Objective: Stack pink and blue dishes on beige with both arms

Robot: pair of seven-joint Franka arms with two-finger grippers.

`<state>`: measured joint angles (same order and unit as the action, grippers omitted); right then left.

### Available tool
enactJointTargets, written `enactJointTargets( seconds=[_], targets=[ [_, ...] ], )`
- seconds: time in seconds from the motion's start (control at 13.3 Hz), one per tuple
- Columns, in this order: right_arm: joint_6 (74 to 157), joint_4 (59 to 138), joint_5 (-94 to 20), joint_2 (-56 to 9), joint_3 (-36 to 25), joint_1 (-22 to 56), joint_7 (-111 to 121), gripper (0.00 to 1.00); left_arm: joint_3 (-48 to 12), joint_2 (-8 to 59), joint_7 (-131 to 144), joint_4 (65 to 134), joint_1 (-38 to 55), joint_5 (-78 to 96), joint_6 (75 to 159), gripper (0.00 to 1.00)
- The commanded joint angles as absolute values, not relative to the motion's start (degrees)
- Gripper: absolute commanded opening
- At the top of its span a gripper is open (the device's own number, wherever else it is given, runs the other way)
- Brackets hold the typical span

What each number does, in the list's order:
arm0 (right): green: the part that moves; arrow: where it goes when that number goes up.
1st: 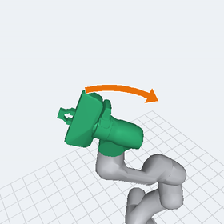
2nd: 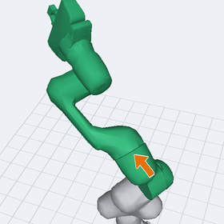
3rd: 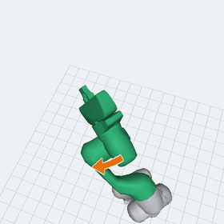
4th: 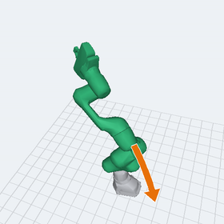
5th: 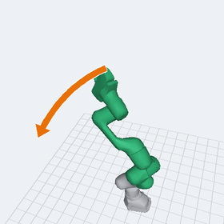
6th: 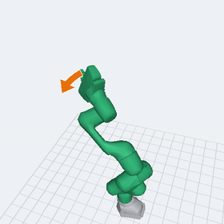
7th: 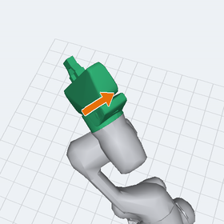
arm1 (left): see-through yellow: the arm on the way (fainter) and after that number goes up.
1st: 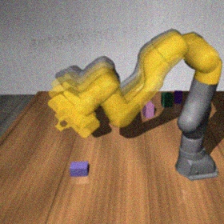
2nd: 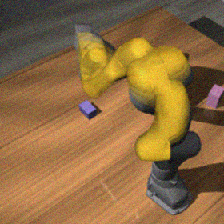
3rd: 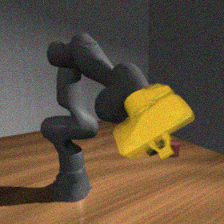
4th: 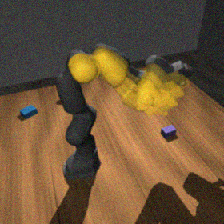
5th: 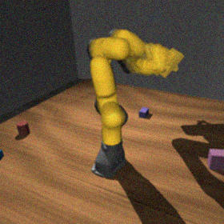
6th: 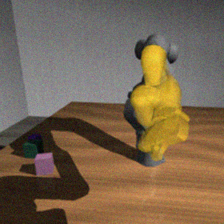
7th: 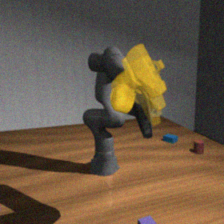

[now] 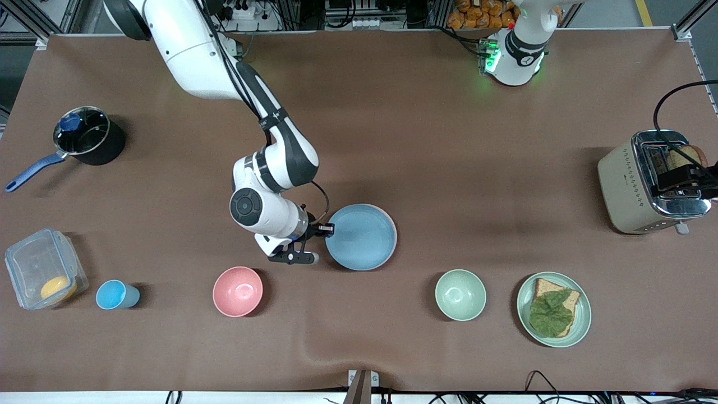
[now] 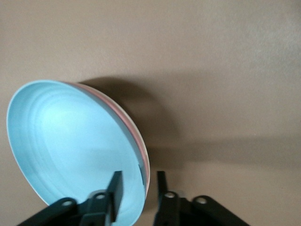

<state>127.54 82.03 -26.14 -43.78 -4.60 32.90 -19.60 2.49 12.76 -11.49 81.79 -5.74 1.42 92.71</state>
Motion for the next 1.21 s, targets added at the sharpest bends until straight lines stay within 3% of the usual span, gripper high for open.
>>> enactJointTargets(
  seconds=[0.0,0.23,0.38,0.6,1.13],
  targets=[
    [127.4,79.7,-27.6,-44.4,-4.7,32.6,-20.0,1.0,3.8,5.9,-13.3,89.7,-4.9,1.9,96.8,1.0],
    [123.6,79.2,-27.4,-42.3,-4.9,30.9,-19.6,1.0,3.8,2.9,-12.4,92.1,-3.5,1.8,97.1,1.0],
    [115.9,79.2,-26.8,-39.7,-5.1,27.6,-19.0,1.0,7.6,1.8,-12.2,92.1,2.3,1.7,97.1,1.0],
    [107.2,79.5,-26.2,-35.3,-5.4,22.3,-12.9,1.0,7.6,0.3,-12.1,92.8,4.4,3.5,96.2,1.0],
    [91.9,79.4,-9.3,-29.4,-6.5,10.6,-0.5,1.0,6.8,0.9,-10.3,91.8,4.4,4.0,95.2,1.0]
  ],
)
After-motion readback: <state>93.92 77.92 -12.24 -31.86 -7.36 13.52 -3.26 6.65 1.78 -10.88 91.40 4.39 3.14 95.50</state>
